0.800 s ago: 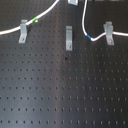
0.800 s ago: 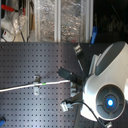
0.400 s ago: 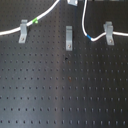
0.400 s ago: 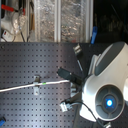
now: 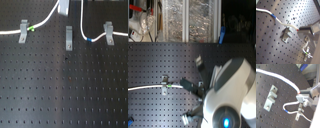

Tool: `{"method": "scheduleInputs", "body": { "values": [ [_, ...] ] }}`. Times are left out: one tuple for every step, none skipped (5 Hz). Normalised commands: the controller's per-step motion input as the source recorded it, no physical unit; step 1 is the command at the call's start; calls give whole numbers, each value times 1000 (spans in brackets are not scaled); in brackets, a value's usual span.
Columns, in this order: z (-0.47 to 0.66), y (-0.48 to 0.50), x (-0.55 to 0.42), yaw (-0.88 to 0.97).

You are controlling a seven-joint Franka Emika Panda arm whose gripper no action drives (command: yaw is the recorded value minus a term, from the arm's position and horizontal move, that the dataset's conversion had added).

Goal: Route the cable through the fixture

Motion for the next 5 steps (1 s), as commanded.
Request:
{"method": "scheduleInputs", "body": {
  "values": [
    [346,418,125,-200],
    [249,-87,-109,-83],
    [426,-130,-730,-191],
    [0,4,-10,0],
    [67,406,-203,-37]
  ]
}}
